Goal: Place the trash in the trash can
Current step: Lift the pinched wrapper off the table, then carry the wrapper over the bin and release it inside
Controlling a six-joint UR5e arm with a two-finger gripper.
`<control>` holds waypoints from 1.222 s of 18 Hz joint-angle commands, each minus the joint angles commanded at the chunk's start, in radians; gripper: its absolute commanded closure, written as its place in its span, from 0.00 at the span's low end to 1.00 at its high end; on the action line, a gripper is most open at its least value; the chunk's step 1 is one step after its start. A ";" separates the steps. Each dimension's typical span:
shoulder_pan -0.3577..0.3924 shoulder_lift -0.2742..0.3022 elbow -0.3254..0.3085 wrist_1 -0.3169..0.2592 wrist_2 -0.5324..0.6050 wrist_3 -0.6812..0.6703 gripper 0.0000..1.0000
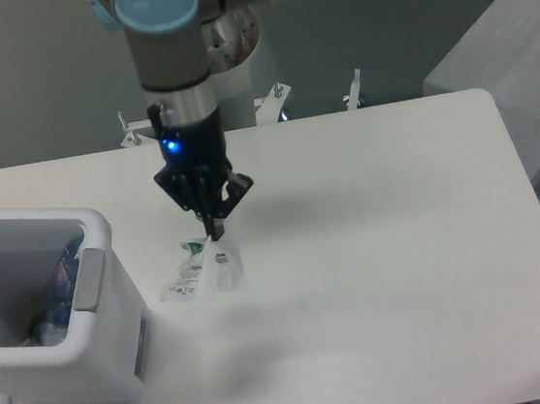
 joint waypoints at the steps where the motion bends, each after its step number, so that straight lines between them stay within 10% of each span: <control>1: 0.009 -0.020 0.032 0.002 -0.043 -0.034 1.00; 14: -0.015 -0.074 0.099 0.000 -0.497 -0.250 1.00; 22: -0.153 -0.100 0.079 0.002 -0.513 -0.273 0.90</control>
